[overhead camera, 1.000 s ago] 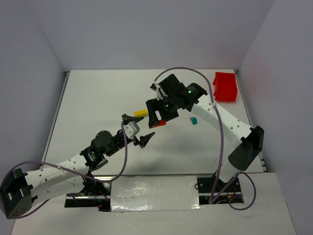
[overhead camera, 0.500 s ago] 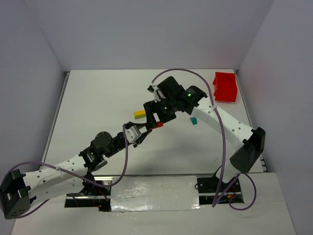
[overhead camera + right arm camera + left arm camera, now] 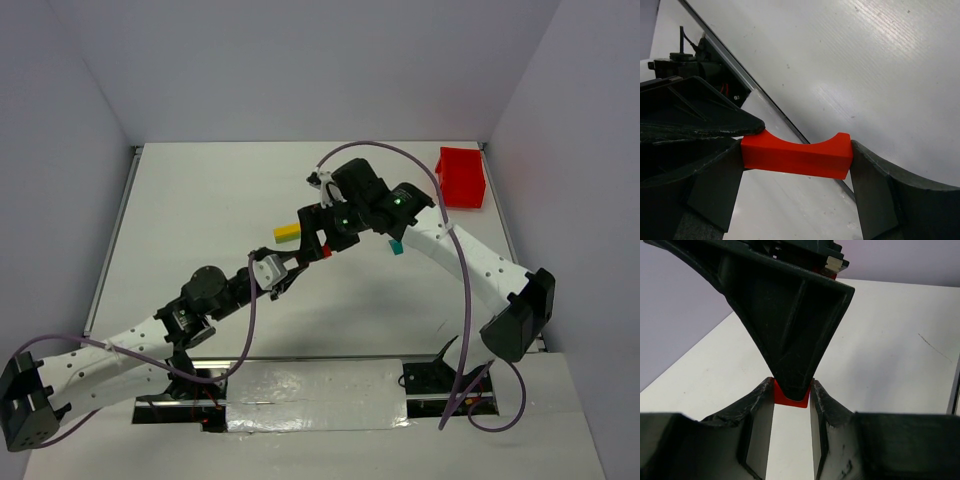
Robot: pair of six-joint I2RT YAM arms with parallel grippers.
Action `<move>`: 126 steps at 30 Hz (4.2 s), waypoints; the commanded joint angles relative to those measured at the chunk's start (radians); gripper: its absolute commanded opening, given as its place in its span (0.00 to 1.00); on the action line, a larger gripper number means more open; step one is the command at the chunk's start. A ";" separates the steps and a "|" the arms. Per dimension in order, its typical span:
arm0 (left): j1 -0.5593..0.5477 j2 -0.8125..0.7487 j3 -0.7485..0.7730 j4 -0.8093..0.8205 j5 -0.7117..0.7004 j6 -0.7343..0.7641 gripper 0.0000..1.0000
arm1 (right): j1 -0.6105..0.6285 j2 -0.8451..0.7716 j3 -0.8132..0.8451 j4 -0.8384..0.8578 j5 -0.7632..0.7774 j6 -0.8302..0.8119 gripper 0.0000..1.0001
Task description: Build the wood block tower
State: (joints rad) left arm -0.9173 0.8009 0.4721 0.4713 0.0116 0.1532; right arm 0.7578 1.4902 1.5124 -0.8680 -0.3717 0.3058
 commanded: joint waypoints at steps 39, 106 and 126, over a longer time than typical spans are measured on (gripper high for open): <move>0.003 -0.101 -0.035 0.115 -0.179 -0.222 0.00 | 0.103 -0.199 -0.221 0.469 0.192 0.193 0.24; 0.083 -0.223 0.468 -1.269 -0.923 -0.669 0.99 | 0.066 0.659 0.288 0.454 0.691 0.039 0.11; 0.117 -0.198 0.456 -1.232 -0.863 -0.630 0.99 | 0.051 0.676 0.262 0.437 0.694 0.049 0.18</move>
State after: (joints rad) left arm -0.8082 0.6006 0.9272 -0.8021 -0.8574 -0.4988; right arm 0.8139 2.1517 1.7741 -0.4381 0.3172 0.3576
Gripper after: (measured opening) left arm 0.994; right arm 0.837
